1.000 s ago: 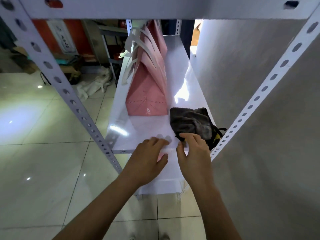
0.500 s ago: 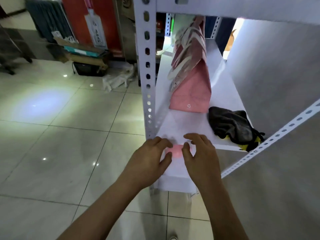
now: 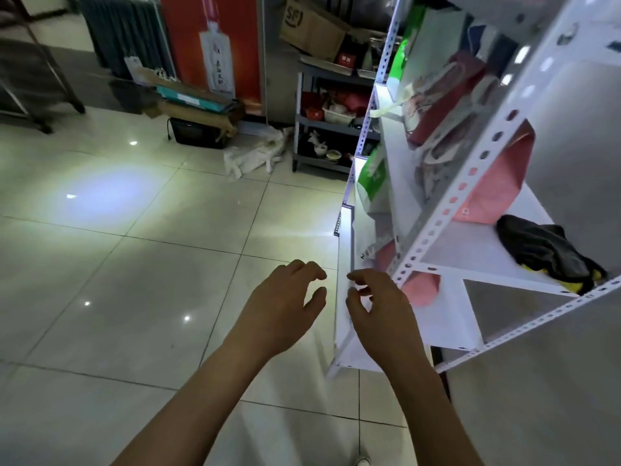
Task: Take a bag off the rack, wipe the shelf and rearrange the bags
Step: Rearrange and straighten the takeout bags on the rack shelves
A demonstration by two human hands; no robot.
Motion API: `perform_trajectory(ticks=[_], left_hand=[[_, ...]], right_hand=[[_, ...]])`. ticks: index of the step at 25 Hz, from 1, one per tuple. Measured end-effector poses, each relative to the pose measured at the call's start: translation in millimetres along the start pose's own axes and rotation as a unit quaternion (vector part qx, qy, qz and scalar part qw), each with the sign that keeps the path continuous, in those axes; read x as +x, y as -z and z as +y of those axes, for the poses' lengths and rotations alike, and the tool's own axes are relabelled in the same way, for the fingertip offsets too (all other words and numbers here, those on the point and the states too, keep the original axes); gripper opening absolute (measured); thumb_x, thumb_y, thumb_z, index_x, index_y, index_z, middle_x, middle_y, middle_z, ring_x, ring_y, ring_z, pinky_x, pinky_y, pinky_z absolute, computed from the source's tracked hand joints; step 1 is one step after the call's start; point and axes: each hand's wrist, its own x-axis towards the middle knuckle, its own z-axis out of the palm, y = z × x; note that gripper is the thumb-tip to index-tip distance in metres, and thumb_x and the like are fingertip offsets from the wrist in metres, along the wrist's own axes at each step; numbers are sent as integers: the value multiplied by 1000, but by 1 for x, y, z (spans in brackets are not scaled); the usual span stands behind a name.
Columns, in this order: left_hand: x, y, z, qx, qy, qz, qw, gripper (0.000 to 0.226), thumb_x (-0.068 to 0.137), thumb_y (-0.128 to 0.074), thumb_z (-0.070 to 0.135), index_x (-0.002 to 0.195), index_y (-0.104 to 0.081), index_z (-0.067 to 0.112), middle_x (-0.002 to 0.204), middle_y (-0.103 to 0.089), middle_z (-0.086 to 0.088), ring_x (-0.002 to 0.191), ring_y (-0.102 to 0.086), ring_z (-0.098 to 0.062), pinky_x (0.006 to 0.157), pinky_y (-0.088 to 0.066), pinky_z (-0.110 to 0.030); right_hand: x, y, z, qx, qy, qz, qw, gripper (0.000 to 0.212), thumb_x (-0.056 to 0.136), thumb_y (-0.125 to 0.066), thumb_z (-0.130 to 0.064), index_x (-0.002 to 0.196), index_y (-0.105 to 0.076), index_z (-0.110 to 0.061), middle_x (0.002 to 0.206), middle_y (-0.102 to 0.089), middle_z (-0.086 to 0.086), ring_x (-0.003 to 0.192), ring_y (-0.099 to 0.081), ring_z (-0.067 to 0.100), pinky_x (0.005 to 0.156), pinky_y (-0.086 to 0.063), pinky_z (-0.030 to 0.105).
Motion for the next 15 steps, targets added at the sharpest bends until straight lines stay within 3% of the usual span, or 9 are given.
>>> perform_trajectory(ticks=[7,15], left_hand=[[-4,55,-85,1,42,18,999,30,98,-49,38,126,-54,30,120,-59,13,112,-53,-10,91,-46,-28],[66,108,-180,18,61,22,998,28,98,-49,38,124,-55,31,119,-58,14,112,-52,-8,90,-45,-28]], right_hand=[[32,-74,-67,4,44,-53,998,29,98,-59,-26,127,-60,-32,118,-59,-15,103,-58,1,82,-43,16],[131,-157,-124,47,45,-55,996,25,98,-57,-27,121,-60,-34,113,-58,-20,100,-59,-3,77,-37,7]])
